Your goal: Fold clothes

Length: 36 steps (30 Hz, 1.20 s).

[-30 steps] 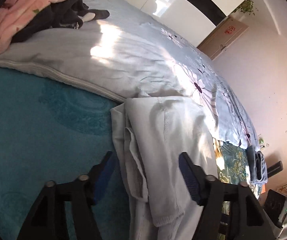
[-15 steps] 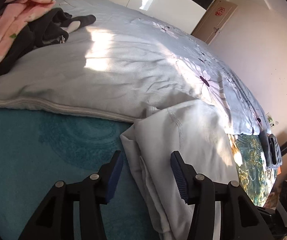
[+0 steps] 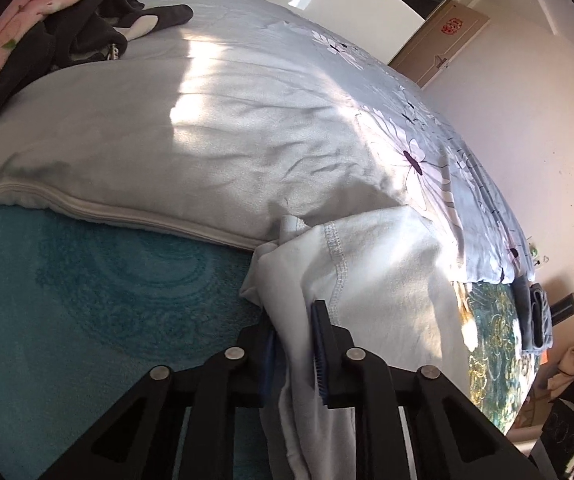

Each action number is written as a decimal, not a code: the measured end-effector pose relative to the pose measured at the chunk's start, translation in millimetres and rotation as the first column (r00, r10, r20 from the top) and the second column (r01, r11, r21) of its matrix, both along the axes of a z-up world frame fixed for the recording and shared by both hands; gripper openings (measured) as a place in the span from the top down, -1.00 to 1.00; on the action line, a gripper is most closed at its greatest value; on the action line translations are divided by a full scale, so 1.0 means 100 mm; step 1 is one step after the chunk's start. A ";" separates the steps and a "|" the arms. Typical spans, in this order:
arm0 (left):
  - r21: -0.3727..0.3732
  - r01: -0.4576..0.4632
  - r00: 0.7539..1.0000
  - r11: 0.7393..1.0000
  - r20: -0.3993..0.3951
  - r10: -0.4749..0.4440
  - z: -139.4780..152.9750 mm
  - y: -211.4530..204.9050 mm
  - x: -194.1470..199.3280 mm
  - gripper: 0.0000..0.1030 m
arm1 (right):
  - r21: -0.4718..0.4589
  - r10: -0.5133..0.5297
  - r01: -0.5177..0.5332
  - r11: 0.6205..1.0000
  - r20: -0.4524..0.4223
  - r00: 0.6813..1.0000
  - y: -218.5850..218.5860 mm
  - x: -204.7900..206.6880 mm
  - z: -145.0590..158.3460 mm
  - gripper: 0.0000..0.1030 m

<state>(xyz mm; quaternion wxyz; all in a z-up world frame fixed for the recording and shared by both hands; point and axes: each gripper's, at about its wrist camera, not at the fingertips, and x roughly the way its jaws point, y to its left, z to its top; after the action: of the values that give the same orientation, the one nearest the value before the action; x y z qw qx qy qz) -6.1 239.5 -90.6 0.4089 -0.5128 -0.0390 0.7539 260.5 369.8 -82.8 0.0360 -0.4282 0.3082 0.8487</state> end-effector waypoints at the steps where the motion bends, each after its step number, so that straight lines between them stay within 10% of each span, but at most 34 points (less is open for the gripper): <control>1: 0.009 -0.012 1.000 1.000 -0.013 0.012 0.05 -0.05 0.04 0.70 | -0.011 -0.003 0.003 1.000 0.002 1.000 0.02 0.00 0.01 0.52; 8: 0.088 -0.109 0.989 0.990 -0.091 0.117 0.41 -0.51 0.44 0.72 | 0.010 0.175 -0.175 0.984 0.013 0.984 0.27 -0.16 0.30 0.81; 18: 0.141 -0.240 0.971 0.960 0.015 0.241 0.05 -1.07 0.94 0.72 | 0.120 0.524 -0.528 0.841 0.063 0.849 0.74 -0.71 0.69 0.81; 22: 0.151 -0.246 0.969 0.957 0.063 0.239 0.00 -1.12 0.88 0.64 | 0.093 0.491 -0.502 0.860 0.117 0.863 0.79 -0.68 0.35 0.80; 26: 0.099 -0.281 0.959 0.955 -0.001 0.282 0.07 -1.16 0.83 -0.16 | 0.068 0.353 -0.356 0.932 0.042 0.935 1.04 -0.48 0.32 0.64; 36: 0.075 -0.117 0.989 0.990 0.103 0.109 -0.09 -0.73 0.25 -0.27 | -0.134 -0.028 0.019 0.991 -0.069 0.997 0.92 0.27 0.05 0.10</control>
<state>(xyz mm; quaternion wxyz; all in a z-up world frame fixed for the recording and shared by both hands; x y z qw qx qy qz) 19.1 166.2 -99.6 0.3835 -0.5294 -0.1183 0.7474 287.6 461.3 -78.0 0.0064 -0.3957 0.3702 0.8404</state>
